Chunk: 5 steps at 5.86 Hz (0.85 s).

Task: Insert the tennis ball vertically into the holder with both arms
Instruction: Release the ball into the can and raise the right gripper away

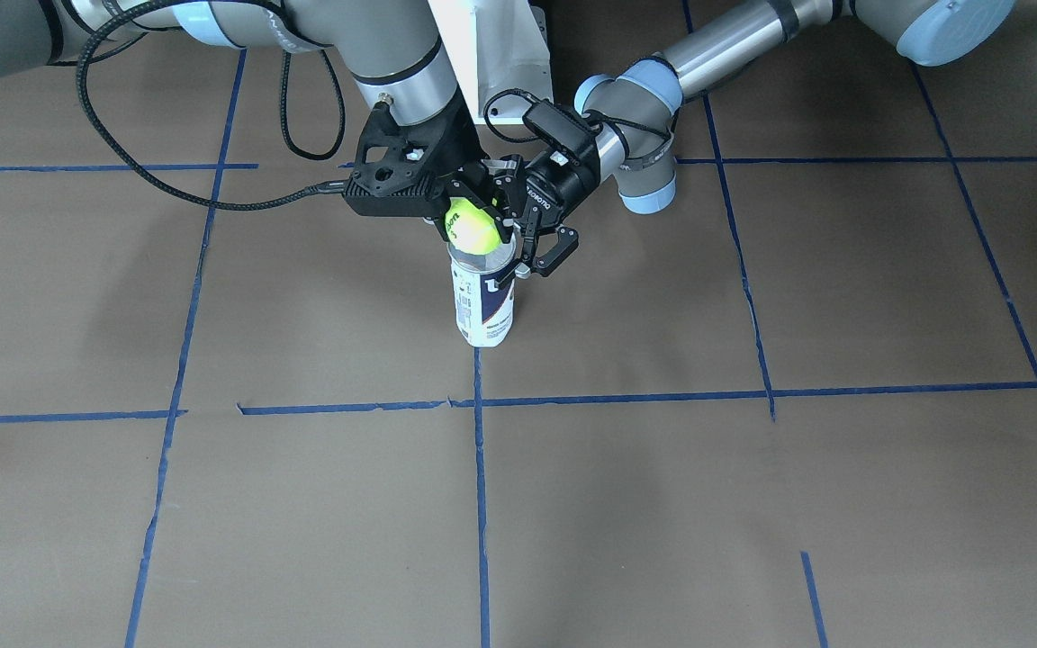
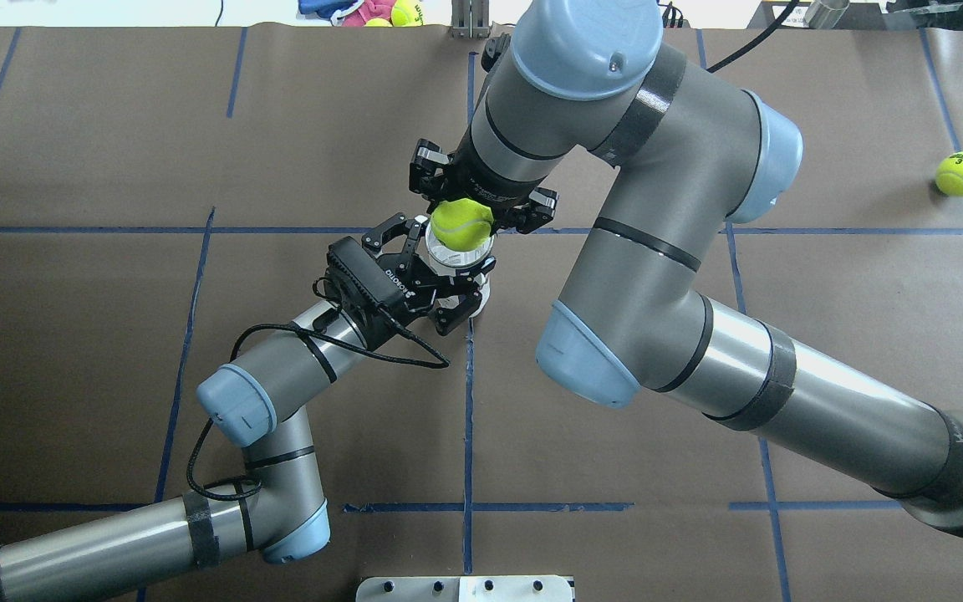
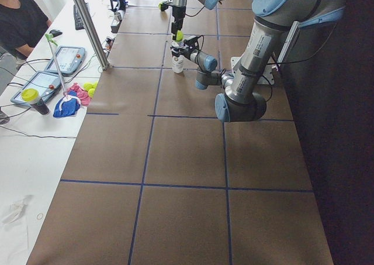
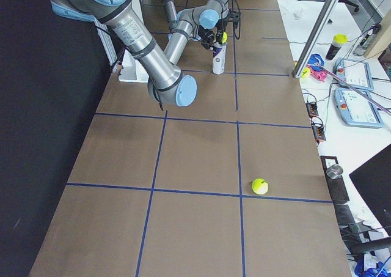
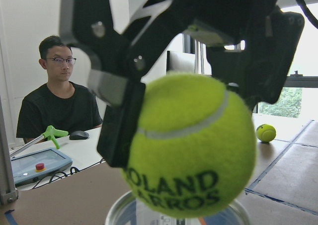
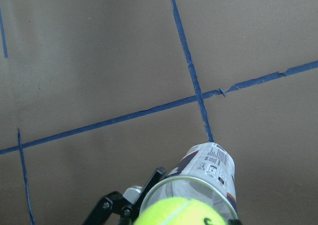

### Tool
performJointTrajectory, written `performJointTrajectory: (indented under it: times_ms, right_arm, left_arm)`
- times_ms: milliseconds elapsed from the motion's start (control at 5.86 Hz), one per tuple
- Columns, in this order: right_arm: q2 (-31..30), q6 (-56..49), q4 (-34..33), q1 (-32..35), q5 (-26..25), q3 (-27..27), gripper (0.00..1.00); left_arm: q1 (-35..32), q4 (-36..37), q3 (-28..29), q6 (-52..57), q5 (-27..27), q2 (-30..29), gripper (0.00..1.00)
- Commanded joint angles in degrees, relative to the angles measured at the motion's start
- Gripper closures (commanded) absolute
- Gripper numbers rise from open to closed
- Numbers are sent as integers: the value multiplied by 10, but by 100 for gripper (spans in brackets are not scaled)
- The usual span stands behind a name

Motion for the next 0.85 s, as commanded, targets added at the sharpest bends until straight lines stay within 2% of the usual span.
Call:
performJointTrajectory:
  times_ms: [0, 341, 512, 682]
  right_arm:
    - [-2, 0, 0, -8, -18, 0, 5]
    - [-10, -7, -1, -3, -12, 12, 4]
    - [-63, -34, 0, 31, 7, 39, 4]
    - [-113, -110, -3, 86, 43, 51, 5]
  left_arm:
    - [1, 0, 0, 0, 0, 1, 15]
    - [0, 0, 0, 0, 0, 1, 14]
    - [0, -1, 0, -1, 0, 2, 14]
    - [0, -2, 0, -1, 0, 2, 14]
